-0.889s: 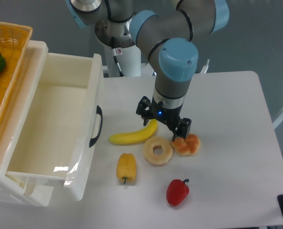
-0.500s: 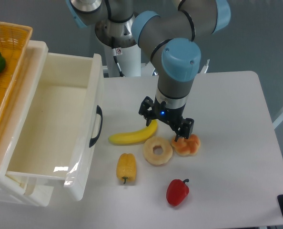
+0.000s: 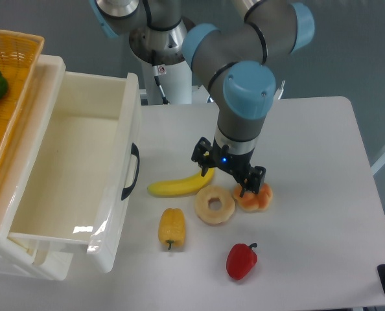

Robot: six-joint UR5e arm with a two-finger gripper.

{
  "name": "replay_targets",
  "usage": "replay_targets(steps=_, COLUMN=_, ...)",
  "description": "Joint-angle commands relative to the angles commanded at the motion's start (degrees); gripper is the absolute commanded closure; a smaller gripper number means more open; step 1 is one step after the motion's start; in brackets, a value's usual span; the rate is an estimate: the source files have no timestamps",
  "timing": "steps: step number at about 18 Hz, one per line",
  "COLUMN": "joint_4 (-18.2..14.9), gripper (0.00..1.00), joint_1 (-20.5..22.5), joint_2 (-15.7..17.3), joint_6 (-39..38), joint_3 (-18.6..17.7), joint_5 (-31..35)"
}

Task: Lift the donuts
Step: 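Lower the open gripper over the ring-shaped donut beside the banana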

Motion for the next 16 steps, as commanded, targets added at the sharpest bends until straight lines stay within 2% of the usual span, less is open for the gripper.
replay_targets(steps=2, joint_4=2.4, gripper=0.00, joint_1=-0.1, joint_2=-0.1, joint_6=-0.3, joint_3=-1.5, joint_5=0.1)
replay_targets(steps=13, joint_4=3.0, gripper=0.00, joint_1=-0.5, joint_2=-4.2, joint_6=1.8, joint_3=-3.3, joint_5=2.4)
replay_targets(steps=16, joint_4=4.6, gripper=0.00, joint_1=-0.6, joint_2=-6.1, joint_6=1.8, joint_3=-3.4, joint_5=2.5)
